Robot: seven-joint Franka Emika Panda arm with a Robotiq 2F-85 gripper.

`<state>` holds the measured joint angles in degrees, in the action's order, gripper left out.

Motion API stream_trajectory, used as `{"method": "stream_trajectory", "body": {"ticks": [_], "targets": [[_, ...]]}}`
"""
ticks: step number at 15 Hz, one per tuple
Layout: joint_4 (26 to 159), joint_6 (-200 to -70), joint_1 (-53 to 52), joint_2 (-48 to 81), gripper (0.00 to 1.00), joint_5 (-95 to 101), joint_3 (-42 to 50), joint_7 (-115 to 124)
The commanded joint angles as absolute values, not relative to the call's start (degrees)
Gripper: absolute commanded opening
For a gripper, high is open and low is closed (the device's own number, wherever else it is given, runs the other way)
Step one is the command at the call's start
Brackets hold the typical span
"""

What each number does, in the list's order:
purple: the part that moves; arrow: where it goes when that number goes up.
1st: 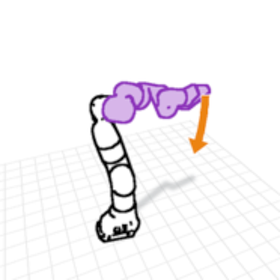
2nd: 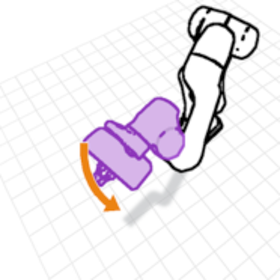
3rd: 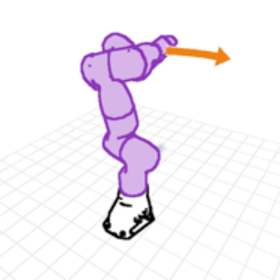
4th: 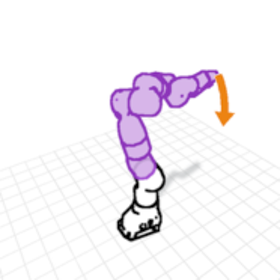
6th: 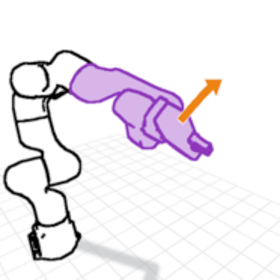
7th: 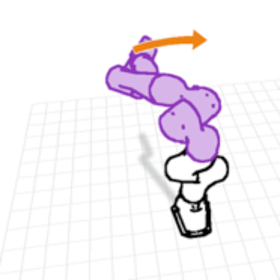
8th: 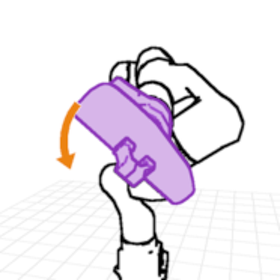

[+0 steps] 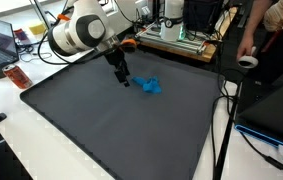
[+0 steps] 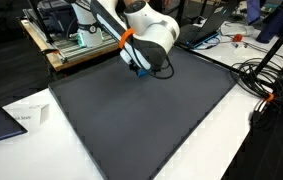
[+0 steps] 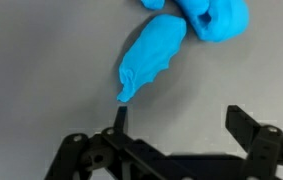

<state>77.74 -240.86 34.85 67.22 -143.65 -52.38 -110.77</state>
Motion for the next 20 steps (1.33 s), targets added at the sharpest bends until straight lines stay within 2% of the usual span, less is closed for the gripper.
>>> {"method": "stream_trajectory", "body": {"ticks": [1,20], "targets": [[74.7,-242.09,34.07,68.47,1.0,-143.65,-52.51,-111.93],[83.2,-240.44,23.78,52.8,1.0,-143.65,-45.98,-103.69]]}}
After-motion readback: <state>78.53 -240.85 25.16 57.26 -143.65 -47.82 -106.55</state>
